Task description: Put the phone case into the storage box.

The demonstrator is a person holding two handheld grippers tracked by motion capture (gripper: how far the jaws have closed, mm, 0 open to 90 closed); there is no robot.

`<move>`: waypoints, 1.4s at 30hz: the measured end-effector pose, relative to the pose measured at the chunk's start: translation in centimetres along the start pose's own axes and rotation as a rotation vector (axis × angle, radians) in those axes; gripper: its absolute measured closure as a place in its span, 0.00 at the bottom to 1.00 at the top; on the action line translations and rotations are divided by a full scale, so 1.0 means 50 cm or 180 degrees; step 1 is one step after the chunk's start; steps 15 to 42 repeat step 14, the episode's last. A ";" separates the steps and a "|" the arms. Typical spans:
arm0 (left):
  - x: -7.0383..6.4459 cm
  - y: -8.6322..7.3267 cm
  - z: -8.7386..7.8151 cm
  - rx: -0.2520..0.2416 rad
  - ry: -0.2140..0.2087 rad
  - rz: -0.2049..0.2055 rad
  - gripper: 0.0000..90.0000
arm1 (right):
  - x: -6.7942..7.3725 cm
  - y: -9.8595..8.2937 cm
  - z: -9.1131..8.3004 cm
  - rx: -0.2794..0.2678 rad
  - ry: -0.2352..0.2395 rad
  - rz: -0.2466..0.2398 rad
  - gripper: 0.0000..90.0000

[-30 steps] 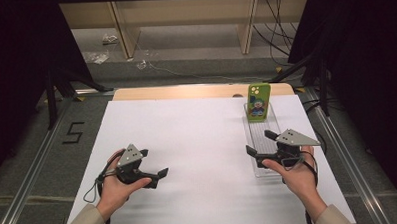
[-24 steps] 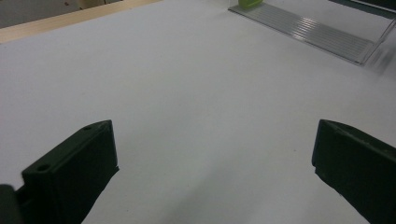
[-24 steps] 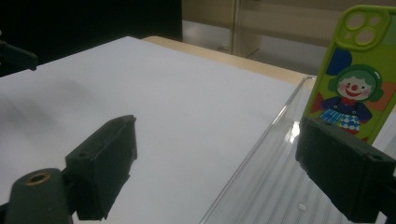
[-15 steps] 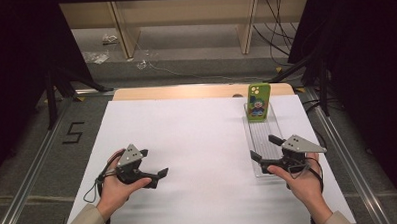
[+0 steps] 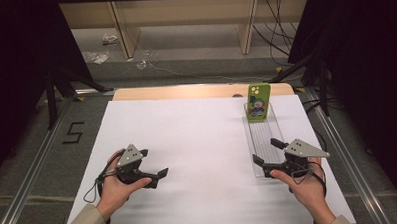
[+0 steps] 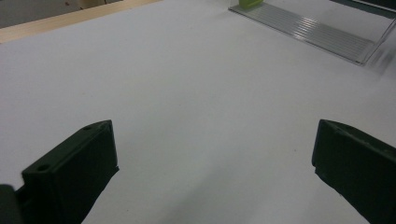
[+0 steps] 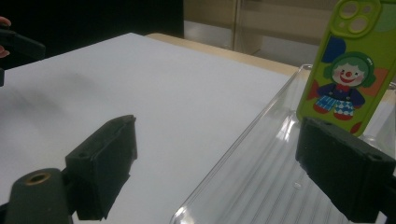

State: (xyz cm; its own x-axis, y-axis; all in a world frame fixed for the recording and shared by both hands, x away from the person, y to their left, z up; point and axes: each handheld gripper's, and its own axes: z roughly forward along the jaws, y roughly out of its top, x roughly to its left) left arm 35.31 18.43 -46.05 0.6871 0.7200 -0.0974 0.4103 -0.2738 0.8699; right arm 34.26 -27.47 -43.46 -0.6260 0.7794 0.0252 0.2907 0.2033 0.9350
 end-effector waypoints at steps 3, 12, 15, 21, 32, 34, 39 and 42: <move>0.000 0.000 0.000 0.0001 -0.0001 -0.0002 0.00 | 0.000 -0.001 0.001 -0.0002 0.0000 0.0002 0.15; 0.000 0.001 0.001 0.0001 -0.0002 -0.0009 0.00 | 0.001 -0.002 0.003 -0.0022 0.0000 0.0002 0.15; 0.001 0.001 0.001 0.0000 -0.0002 -0.0012 0.00 | 0.000 -0.002 0.003 -0.0030 -0.0004 0.0006 0.15; 0.001 0.001 0.001 0.0000 -0.0002 -0.0012 0.00 | 0.000 -0.002 0.003 -0.0030 -0.0004 0.0006 0.15; 0.001 0.001 0.001 0.0000 -0.0002 -0.0012 0.00 | 0.000 -0.002 0.003 -0.0030 -0.0004 0.0006 0.15; 0.001 0.001 0.001 0.0000 -0.0002 -0.0012 0.00 | 0.000 -0.002 0.003 -0.0030 -0.0004 0.0006 0.15; 0.001 0.001 0.001 0.0000 -0.0002 -0.0012 0.00 | 0.000 -0.002 0.003 -0.0030 -0.0004 0.0006 0.15; 0.001 0.001 0.001 0.0000 -0.0002 -0.0012 0.00 | 0.000 -0.002 0.003 -0.0030 -0.0004 0.0006 0.15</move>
